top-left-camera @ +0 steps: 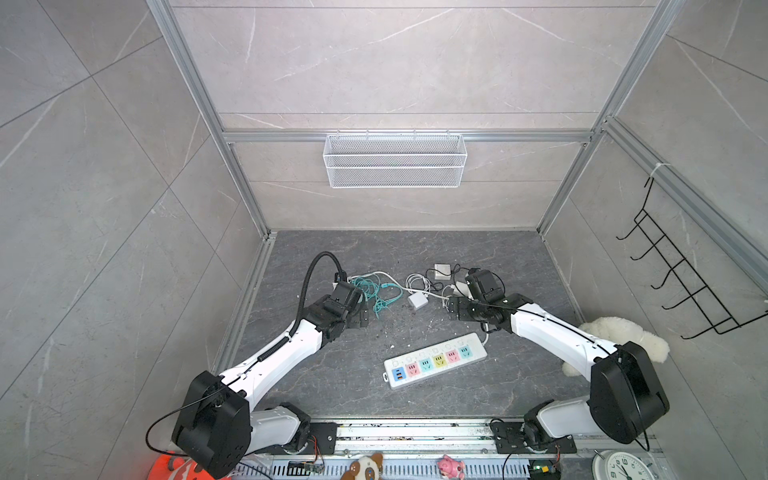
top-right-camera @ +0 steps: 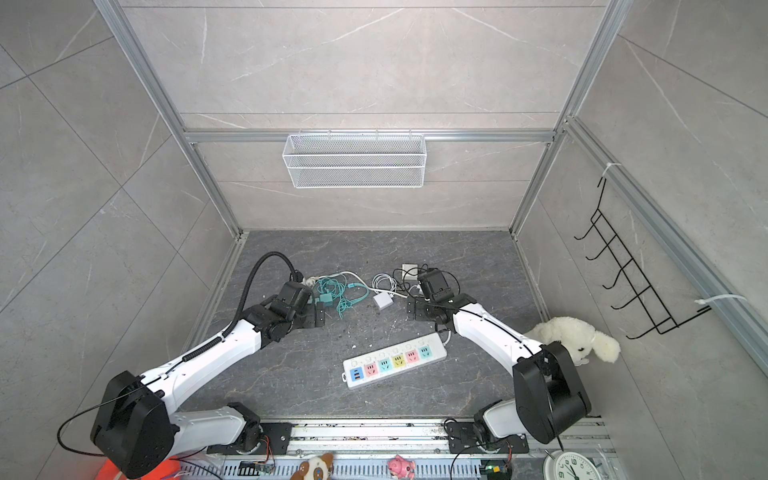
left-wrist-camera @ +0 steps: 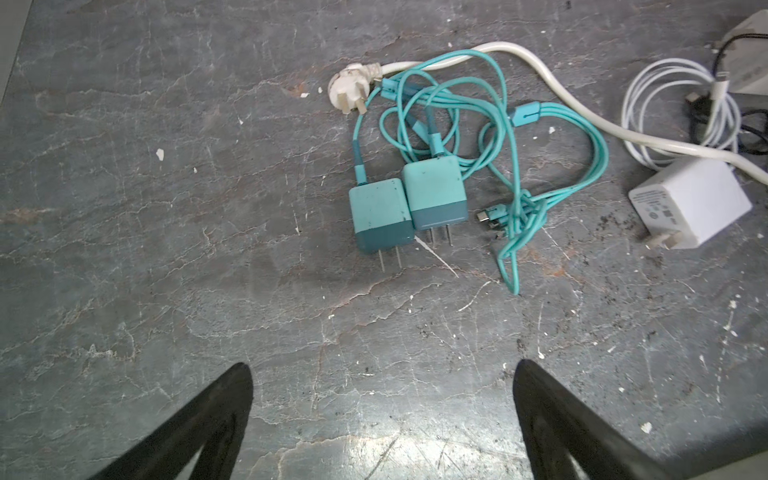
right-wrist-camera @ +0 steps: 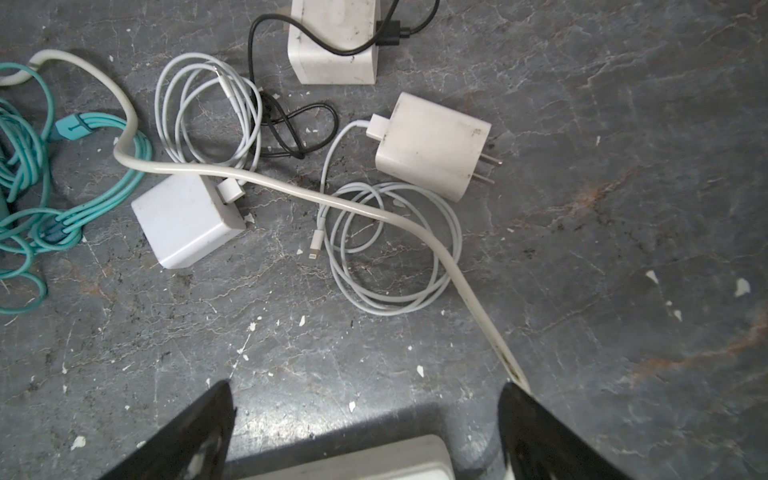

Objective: Insert the plug
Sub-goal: 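Move the left gripper over the teal chargers while the right hovers above white chargers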

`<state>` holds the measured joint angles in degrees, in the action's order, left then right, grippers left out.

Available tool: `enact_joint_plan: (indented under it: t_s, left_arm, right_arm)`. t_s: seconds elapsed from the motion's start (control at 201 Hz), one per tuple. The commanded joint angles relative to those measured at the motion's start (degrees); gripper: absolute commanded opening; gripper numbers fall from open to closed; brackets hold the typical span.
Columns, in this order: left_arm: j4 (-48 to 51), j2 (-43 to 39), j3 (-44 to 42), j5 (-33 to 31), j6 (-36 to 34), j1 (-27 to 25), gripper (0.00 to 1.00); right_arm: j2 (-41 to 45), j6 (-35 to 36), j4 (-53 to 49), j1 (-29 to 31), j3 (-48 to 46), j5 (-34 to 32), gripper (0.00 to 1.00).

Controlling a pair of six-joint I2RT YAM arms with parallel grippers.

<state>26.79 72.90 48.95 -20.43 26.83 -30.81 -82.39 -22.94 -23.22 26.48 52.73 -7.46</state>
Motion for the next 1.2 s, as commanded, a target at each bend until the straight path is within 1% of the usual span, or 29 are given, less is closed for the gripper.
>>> enact_joint_plan:
  t_s: [0.0, 0.154, 0.234, 0.398, 0.538, 0.607, 0.712, 0.976, 1.2]
  left_arm:
    - [0.0, 1.7, 2.2, 1.1, 2.5, 2.5, 1.00]
    - [-2.7, 5.1, 2.5, 5.2, 2.9, 6.3, 1.00]
    - [-4.2, 7.5, 2.9, 5.7, 2.7, 7.7, 0.99]
    - [-6.6, 13.4, 4.7, 8.7, 2.6, 10.6, 0.97]
    - [-6.4, 17.1, 7.1, 9.4, 2.9, 11.2, 0.95]
    - [-6.4, 17.9, 7.8, 9.5, 3.4, 11.3, 0.92]
    - [-7.5, 18.7, 7.9, 9.8, 4.1, 11.7, 0.90]
    - [-7.4, 21.3, 10.4, 10.8, 4.8, 12.1, 0.88]
    - [-7.8, 22.6, 10.3, 11.5, 5.5, 12.1, 0.85]
  right_arm:
    - [-1.3, -0.1, 0.5, 1.3, 1.3, -1.6, 0.99]
    - [-1.7, 0.7, 0.5, 2.1, 1.3, -2.2, 0.99]
    - [-1.6, 1.1, 0.2, 2.2, 1.5, -2.4, 0.98]
    - [-1.1, 2.0, -0.1, 2.3, 1.2, -2.7, 0.98]
    - [-0.9, 2.5, -0.2, 2.2, 1.2, -3.3, 0.98]
    - [-0.9, 2.8, -0.2, 2.3, 1.1, -3.4, 0.99]
    - [-0.9, 2.9, -0.2, 2.3, 0.9, -3.5, 0.99]
    - [-0.9, 3.3, -0.8, 2.3, 1.3, -4.0, 0.99]
    - [-0.9, 3.4, -0.7, 2.3, 1.2, -4.0, 0.99]
